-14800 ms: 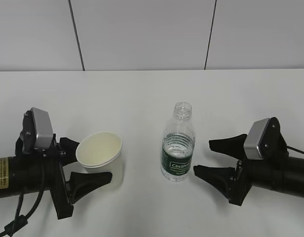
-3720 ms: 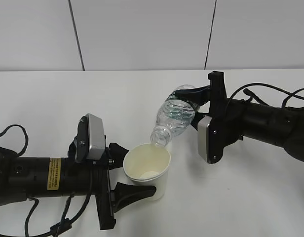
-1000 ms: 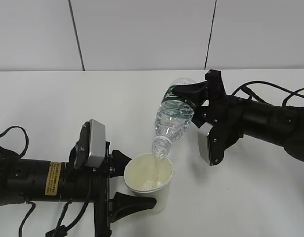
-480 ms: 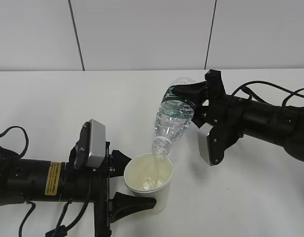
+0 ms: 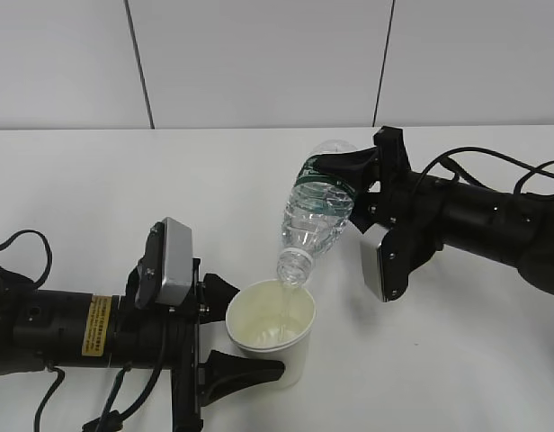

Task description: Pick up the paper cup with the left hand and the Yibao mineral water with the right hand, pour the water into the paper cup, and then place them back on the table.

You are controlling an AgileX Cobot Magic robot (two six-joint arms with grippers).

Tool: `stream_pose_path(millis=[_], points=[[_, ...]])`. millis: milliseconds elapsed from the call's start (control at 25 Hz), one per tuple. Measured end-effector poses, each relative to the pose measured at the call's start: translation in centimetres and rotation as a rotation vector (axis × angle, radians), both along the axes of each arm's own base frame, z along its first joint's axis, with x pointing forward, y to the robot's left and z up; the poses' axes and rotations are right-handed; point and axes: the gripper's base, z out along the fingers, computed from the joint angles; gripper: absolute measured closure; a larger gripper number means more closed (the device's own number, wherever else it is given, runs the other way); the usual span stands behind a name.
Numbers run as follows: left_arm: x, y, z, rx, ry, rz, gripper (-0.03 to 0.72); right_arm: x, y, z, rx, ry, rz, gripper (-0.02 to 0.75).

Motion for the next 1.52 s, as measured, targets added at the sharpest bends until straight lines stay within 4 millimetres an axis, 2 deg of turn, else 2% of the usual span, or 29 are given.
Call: stream_pose_path(millis=[1520], points=[[0.10,0.03,-0.04,0.004,0.004,0.013,0.220,0.03,0.01,0.04,-0.014,-0.017,0.003,0.383]])
